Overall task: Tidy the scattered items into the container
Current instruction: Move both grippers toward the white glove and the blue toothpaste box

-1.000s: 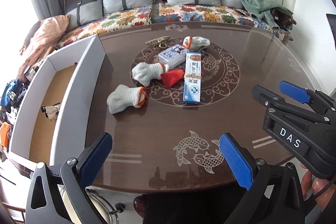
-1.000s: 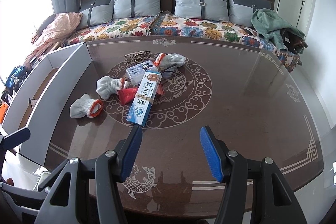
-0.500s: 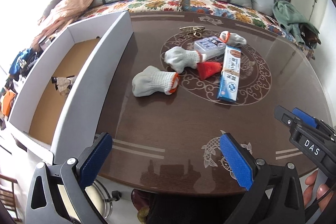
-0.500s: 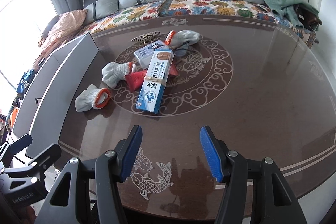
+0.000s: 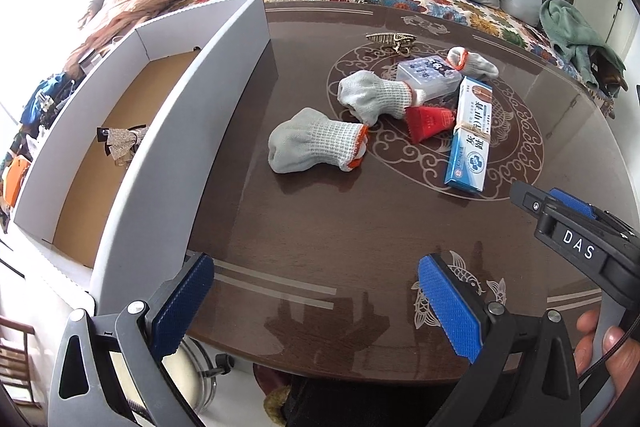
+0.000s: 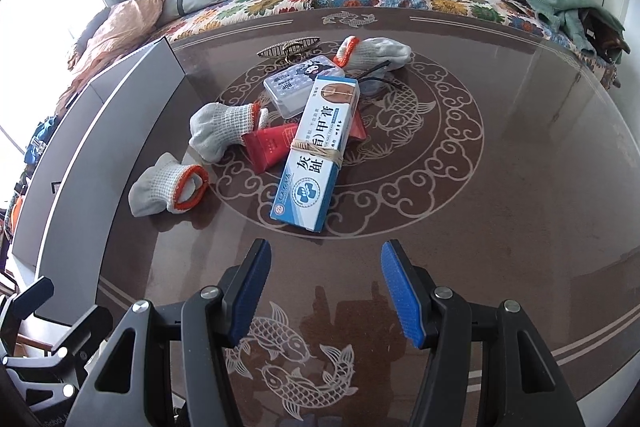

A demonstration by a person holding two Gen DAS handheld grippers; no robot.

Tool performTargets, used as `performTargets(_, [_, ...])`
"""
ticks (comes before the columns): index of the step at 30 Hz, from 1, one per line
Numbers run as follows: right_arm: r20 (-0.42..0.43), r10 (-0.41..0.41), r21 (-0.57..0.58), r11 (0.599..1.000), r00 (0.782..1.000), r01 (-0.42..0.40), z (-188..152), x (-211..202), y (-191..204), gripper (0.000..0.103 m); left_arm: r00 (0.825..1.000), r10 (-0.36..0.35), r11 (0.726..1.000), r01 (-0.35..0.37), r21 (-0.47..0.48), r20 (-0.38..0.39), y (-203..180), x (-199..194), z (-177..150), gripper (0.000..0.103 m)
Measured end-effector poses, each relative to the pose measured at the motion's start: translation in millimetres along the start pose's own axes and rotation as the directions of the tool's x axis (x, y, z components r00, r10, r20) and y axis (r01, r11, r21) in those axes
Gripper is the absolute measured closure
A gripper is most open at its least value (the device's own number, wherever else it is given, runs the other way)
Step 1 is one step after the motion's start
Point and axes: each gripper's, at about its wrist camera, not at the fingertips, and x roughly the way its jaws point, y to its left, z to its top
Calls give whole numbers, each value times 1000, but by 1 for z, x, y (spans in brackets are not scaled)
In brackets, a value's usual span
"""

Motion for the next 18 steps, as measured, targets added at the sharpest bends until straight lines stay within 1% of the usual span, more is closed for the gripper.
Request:
performTargets(8, [-19,-25,-39,999,1000,24,5,13,12,44,1000,-10,1000,10,-12,-22,6,11,3,0])
performTargets(9, [-17,-10,-31,999,1000,10,5,15,10,44,1000,-13,1000,12,-14,-26,7,12,2,0])
performTargets(12, [1,82,29,996,997,-82,6,21,-2,44,999,-19,1000,18,-21,-38,10,16,1,0])
performTargets(15, [29,121,70,990,992,-122,12,28,-12,44,999,-25,999,24,-27,-47,12,19,1,0])
performTargets(18, [55,147,61,987,988,-151,23,37,-12,44,998,-30,999,28,-31,-51,13,20,0,0])
